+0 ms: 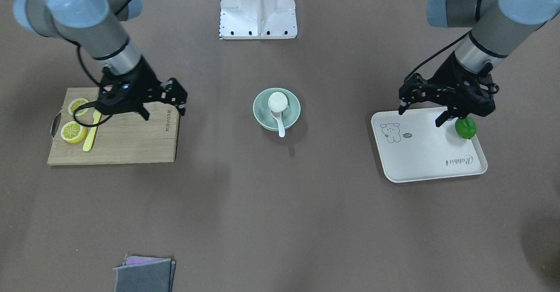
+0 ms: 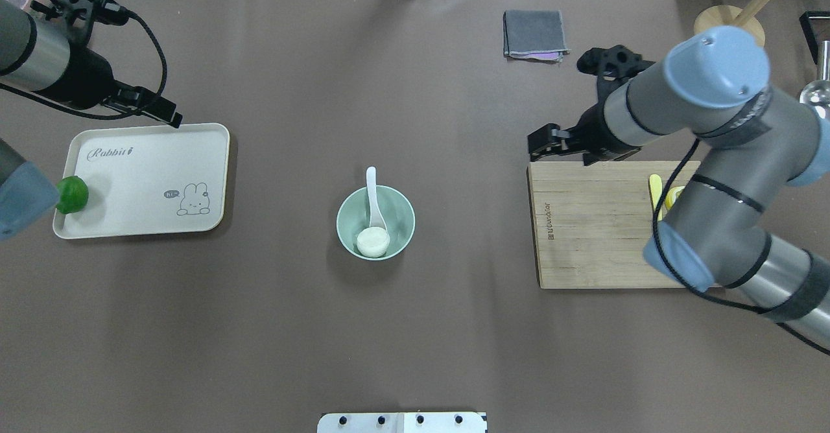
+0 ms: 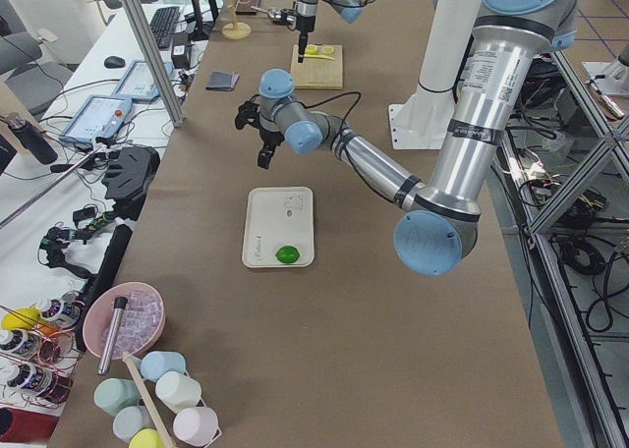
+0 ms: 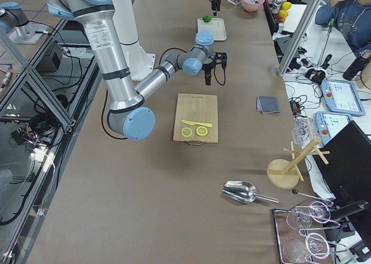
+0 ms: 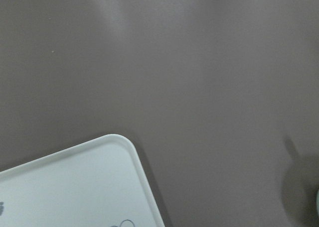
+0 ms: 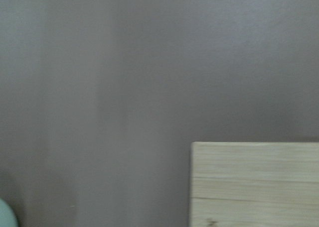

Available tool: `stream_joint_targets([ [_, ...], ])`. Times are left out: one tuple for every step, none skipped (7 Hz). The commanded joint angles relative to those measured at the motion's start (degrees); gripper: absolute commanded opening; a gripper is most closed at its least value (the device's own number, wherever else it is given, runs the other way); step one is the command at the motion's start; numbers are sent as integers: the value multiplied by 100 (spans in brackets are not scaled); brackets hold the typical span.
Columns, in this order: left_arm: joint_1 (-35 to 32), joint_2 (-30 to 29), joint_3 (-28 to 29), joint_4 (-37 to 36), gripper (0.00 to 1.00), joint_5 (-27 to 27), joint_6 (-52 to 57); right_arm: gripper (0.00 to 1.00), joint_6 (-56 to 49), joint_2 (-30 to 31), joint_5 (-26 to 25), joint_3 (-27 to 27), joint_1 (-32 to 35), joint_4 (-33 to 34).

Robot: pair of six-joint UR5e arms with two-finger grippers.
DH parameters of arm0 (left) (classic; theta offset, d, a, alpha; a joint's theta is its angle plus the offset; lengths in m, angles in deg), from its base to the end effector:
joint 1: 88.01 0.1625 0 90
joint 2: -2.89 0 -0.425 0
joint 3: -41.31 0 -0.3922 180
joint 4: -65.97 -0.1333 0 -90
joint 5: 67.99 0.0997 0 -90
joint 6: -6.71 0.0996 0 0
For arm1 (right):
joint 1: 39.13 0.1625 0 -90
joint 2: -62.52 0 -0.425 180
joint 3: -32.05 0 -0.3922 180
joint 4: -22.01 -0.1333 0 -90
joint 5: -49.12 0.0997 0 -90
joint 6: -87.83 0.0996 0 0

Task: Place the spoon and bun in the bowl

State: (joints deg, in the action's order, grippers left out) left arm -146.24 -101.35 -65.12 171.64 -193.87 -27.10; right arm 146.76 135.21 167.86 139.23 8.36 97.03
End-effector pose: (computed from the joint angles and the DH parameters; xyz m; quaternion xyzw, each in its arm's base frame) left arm 0.2359 -0.5233 0.3580 0.1613 0.4408 0.1056 0.8767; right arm -0.3296 -0.4859 0.3271 0.0821 -0.4565 0.0229 0.8856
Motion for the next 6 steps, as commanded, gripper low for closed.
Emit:
stream_joint_targets([
  [-494, 682, -78, -29, 98, -24, 979, 100, -2086, 831, 847, -152, 1440, 30],
  [-810, 886, -44, -46, 98, -224, 1286, 100, -3018, 895, 1287, -466, 2083, 239],
  [-1222, 1245, -27, -46, 98, -557, 1733, 100, -4010, 904, 1344, -687, 2542, 650],
  [-1557, 1553, -44, -38, 98, -639, 1990, 100, -4812, 895, 1362, -890, 2929, 1081],
  [-1917, 1921, 0, -46, 98, -657, 2645, 100, -5534, 895, 1414, -1213, 3307, 1190],
  [-2190, 2360, -44, -38, 98, -657, 2861, 100, -6028, 904, 1650, -1504, 3589, 1217],
])
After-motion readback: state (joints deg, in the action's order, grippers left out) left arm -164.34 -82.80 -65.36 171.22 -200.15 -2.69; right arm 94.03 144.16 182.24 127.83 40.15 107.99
